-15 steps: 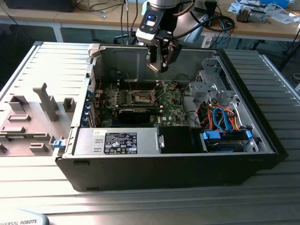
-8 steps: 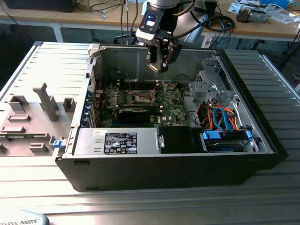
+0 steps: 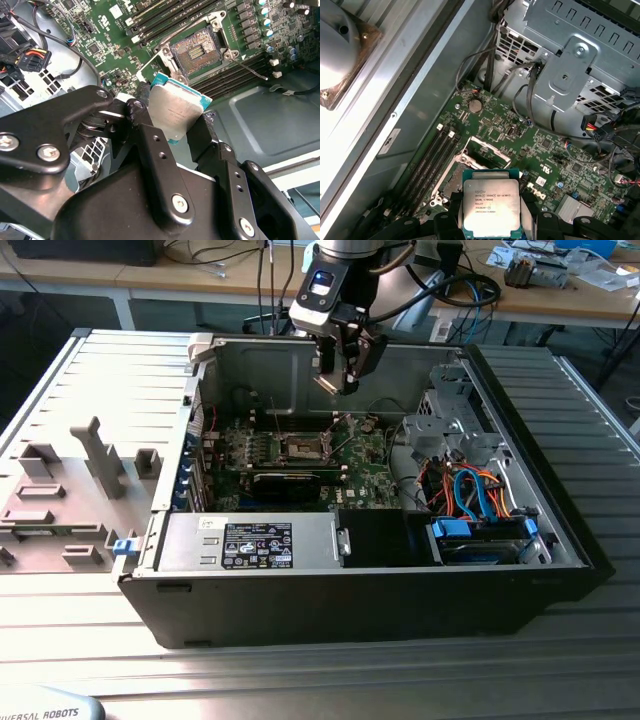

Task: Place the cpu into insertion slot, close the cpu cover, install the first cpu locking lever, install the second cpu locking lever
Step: 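Place the cpu into insertion slot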

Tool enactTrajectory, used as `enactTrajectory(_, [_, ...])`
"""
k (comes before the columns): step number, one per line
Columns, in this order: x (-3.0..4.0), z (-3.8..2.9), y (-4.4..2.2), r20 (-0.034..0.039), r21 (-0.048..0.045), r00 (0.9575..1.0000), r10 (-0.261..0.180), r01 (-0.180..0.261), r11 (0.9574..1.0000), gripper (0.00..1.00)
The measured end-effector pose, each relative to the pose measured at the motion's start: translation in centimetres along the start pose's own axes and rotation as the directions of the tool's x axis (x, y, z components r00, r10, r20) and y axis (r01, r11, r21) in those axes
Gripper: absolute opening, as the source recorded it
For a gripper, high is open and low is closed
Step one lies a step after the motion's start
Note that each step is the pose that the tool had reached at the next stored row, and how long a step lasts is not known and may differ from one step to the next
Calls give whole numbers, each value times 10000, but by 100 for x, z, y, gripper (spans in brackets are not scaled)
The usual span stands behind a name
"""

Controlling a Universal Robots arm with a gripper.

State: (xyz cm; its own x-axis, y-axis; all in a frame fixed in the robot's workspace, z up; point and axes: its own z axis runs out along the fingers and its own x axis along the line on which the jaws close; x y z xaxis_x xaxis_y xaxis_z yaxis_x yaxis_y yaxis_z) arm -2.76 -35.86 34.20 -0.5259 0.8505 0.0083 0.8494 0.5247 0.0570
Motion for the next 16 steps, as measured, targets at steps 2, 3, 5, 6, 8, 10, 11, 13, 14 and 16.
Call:
enactTrajectory(2, [0, 0, 0, 1, 1, 10000, 10, -10, 10000, 54])
enactTrajectory(3, [0, 0, 0, 1, 0, 10000, 20, -20, 10000, 54])
enactTrajectory(5, [0, 0, 0, 3, 1, 10000, 33, -33, 10000, 54])
enactTrajectory(6, [0, 0, 0, 3, 0, 10000, 38, -38, 10000, 54])
enactTrajectory(8, [0, 0, 0, 4, 0, 10000, 54, -54, 10000, 54])
enactTrajectory(10, [0, 0, 0, 6, 1, 10000, 71, -71, 10000, 54])
enactTrajectory(11, [0, 0, 0, 7, 1, 10000, 79, -79, 10000, 54])
enactTrajectory(13, [0, 0, 0, 11, 2, 10000, 96, -96, 10000, 54])
enactTrajectory(14, [0, 0, 0, 13, 3, 9999, 113, -113, 9999, 54])
enactTrajectory(16, [0, 0, 0, 16, 4, 9999, 134, -134, 9999, 54])
